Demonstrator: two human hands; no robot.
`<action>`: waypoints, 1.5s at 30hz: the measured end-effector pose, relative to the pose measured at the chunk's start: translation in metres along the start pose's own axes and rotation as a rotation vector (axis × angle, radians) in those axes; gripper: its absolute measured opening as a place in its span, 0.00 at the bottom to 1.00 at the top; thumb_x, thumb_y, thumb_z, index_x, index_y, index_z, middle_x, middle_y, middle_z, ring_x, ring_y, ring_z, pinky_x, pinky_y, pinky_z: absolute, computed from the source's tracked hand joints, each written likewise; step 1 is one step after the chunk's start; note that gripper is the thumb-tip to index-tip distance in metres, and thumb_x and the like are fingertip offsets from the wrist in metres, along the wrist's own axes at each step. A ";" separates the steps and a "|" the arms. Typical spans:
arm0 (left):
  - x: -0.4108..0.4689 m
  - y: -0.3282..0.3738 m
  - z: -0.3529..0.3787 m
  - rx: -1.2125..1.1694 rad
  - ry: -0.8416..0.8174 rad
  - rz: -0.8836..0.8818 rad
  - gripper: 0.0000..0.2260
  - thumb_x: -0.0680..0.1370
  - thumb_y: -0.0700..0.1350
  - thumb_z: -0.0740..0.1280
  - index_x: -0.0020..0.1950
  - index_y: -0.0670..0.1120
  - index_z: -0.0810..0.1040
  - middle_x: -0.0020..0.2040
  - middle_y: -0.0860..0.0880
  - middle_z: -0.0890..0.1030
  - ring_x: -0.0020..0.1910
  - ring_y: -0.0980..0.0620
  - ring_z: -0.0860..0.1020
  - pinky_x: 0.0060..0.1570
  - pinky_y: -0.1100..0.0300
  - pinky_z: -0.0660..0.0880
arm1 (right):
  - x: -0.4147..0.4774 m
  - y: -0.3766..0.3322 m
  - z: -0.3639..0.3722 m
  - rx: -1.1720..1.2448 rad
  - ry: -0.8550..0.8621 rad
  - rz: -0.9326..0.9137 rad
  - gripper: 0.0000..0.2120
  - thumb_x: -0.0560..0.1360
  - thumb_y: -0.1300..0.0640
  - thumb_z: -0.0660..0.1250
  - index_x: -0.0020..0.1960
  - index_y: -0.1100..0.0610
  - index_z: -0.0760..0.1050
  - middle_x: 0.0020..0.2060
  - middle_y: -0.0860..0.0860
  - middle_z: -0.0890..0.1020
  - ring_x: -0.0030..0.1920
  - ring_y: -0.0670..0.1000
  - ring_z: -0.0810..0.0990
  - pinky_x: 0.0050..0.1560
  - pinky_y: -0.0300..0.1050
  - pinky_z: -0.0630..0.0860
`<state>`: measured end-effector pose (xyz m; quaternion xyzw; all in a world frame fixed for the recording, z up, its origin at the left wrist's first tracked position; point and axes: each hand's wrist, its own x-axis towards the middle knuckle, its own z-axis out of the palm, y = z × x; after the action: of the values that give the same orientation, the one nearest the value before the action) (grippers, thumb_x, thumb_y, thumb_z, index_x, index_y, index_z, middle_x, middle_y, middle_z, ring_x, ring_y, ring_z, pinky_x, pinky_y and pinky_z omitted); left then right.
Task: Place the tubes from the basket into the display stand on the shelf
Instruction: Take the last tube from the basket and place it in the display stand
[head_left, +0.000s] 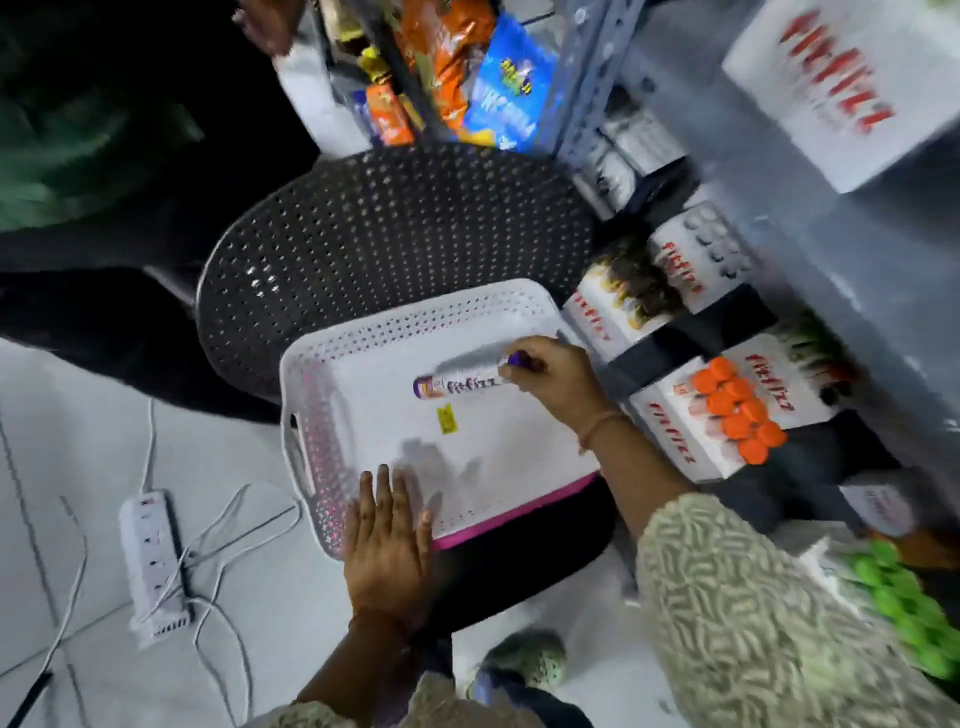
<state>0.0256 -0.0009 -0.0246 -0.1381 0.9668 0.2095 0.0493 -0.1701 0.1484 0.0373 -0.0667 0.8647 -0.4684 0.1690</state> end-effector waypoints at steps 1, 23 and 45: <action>0.005 0.005 -0.004 -0.032 0.015 0.009 0.31 0.81 0.56 0.39 0.66 0.34 0.67 0.66 0.35 0.70 0.68 0.42 0.58 0.69 0.57 0.44 | -0.009 -0.006 -0.020 0.034 0.039 0.014 0.10 0.69 0.64 0.71 0.48 0.68 0.79 0.36 0.54 0.79 0.31 0.36 0.76 0.39 0.38 0.73; 0.069 0.382 -0.016 -0.190 0.115 0.931 0.32 0.80 0.54 0.37 0.63 0.35 0.71 0.64 0.37 0.73 0.68 0.40 0.61 0.67 0.55 0.44 | -0.195 -0.159 -0.426 -0.411 0.784 0.221 0.13 0.69 0.56 0.71 0.51 0.62 0.80 0.38 0.53 0.79 0.35 0.48 0.77 0.26 0.32 0.73; 0.069 0.380 -0.016 -0.075 0.082 0.922 0.41 0.71 0.61 0.23 0.73 0.42 0.54 0.74 0.44 0.56 0.70 0.51 0.40 0.62 0.63 0.24 | -0.169 -0.151 -0.436 -0.716 0.577 0.389 0.19 0.72 0.53 0.66 0.56 0.65 0.77 0.54 0.60 0.81 0.51 0.58 0.79 0.40 0.41 0.70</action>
<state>-0.1503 0.3080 0.1279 0.2965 0.9201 0.2386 -0.0922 -0.1738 0.4542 0.4218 0.1741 0.9791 -0.1014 -0.0265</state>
